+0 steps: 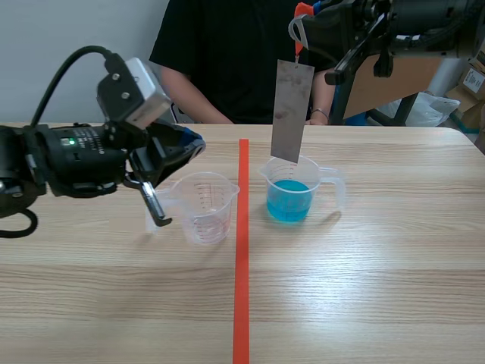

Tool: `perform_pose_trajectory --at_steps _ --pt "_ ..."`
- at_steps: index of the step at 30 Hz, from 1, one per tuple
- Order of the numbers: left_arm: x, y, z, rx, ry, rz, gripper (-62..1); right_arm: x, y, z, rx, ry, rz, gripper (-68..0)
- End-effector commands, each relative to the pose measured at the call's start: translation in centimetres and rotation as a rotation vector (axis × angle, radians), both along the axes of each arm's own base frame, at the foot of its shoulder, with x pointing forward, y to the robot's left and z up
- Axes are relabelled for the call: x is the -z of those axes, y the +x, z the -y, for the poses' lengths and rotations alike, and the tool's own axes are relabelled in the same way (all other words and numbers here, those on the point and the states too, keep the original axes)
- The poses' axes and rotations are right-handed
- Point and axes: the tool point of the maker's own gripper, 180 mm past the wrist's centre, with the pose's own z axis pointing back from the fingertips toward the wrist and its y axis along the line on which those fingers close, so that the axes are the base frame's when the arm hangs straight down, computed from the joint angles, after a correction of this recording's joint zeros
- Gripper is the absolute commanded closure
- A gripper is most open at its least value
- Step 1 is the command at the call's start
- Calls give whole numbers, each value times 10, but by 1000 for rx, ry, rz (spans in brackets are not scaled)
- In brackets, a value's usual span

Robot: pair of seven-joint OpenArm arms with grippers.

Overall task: Do the redox reaction experiment.
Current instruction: 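Point at the plate with the left hand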

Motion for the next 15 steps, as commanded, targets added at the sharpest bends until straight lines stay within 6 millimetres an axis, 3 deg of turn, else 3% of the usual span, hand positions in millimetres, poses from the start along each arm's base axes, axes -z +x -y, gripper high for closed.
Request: perform_pose_trajectory --at_steps 1,7,15 --pt "-4 9 4 -16 -13 11 -49 -16 3 1 -5 20 41 -17" --pt "6 25 24 -9 -11 -8 -49 -16 3 1 -5 20 41 -17" --pt "26 50 35 -34 9 -56 -49 -16 3 1 -5 20 41 -17"
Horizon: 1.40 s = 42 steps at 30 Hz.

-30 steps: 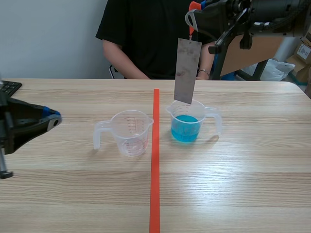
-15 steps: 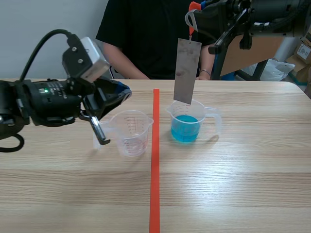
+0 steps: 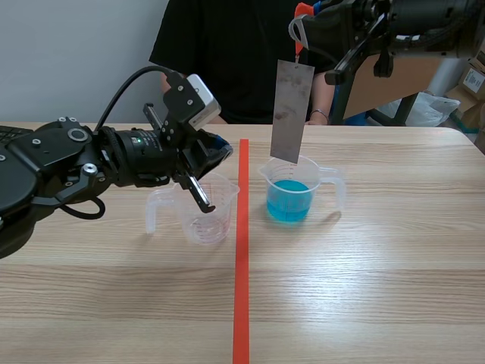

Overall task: Do the redox reaction experiment.
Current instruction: 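Point at the plate with the left hand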

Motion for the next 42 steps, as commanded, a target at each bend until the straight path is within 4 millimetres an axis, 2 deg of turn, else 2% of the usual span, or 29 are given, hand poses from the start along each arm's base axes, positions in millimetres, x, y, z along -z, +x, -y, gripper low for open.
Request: perform_pose_trajectory --at_steps 1,16,21,42 --pt "-13 4 10 14 -28 30 -49 -16 3 1 -5 20 41 -17" --pt "-10 16 41 11 -54 -14 -49 -16 3 1 -5 19 41 -17" --pt "-14 18 49 9 -67 -10 -49 -16 3 1 -4 17 39 -17" --pt "-8 24 46 -20 -63 -21 -49 -16 3 1 -4 17 39 -17"
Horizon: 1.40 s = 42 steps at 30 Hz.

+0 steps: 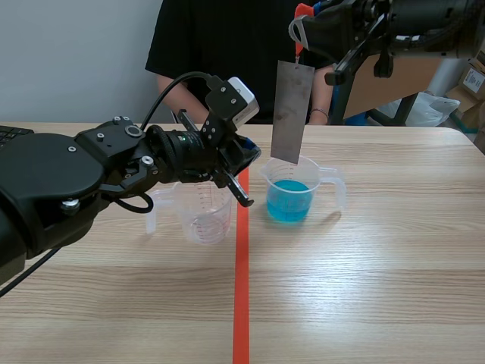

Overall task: Do the redox reaction experiment.
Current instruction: 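Point at the plate with the left hand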

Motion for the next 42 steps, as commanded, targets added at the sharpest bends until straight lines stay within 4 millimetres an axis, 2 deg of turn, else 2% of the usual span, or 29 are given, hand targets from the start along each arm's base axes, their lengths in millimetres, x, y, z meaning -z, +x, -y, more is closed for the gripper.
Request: perform_pose_trajectory --at_steps 1,28,34,42 --pt "-18 7 5 5 -35 38 -49 -16 3 1 -5 19 41 -17" --pt "-18 8 2 -1 -41 33 -49 -15 3 1 -2 15 37 -17" --pt "-21 6 -26 -28 -49 22 -49 -16 3 1 -3 17 39 -17" --pt "-40 -26 -86 -52 -56 34 -49 -16 3 1 -3 16 39 -17"
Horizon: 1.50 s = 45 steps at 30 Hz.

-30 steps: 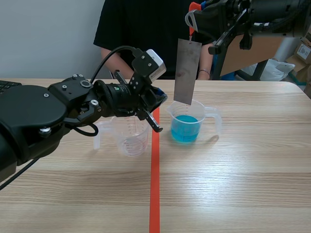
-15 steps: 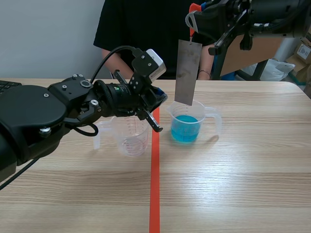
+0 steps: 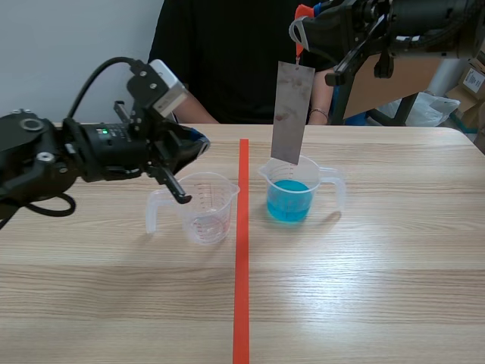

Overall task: Do the redox reaction experiment.
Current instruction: 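Point at the plate with the left hand, then lower the plate into the blue solution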

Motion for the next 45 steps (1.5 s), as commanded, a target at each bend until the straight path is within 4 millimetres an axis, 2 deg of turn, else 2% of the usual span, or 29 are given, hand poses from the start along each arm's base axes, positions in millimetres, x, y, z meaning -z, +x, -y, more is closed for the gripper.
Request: perform_pose_trajectory --at_steps 1,5,8,15,17,22,27,33,40,45 --pt "-9 -5 -14 -18 -10 18 -49 -17 3 1 -5 22 43 -17" --pt "-8 -27 -56 -68 15 -15 -49 -17 3 1 -5 22 43 -17" --pt "-6 -40 -99 -168 22 -55 -49 -17 3 1 -5 22 43 -17" --pt "28 -89 -190 -397 107 -182 -49 -16 3 1 -4 19 41 -17" --pt "37 -108 -209 -454 125 -214 -49 -16 3 1 -4 19 41 -17" --pt "63 -163 -240 -576 143 -313 -49 -15 2 1 -4 19 37 -17" --pt "84 -214 -253 -673 142 -419 -49 -14 2 1 -4 21 34 -17" --pt "105 -258 -246 -758 105 -515 -49 -13 3 2 -4 29 33 -17" --pt "119 -295 -233 -852 40 -599 -49 1 12 11 21 68 -11 -17" --pt "124 -309 -228 -891 15 -632 -49 12 18 17 41 99 -41 -17"
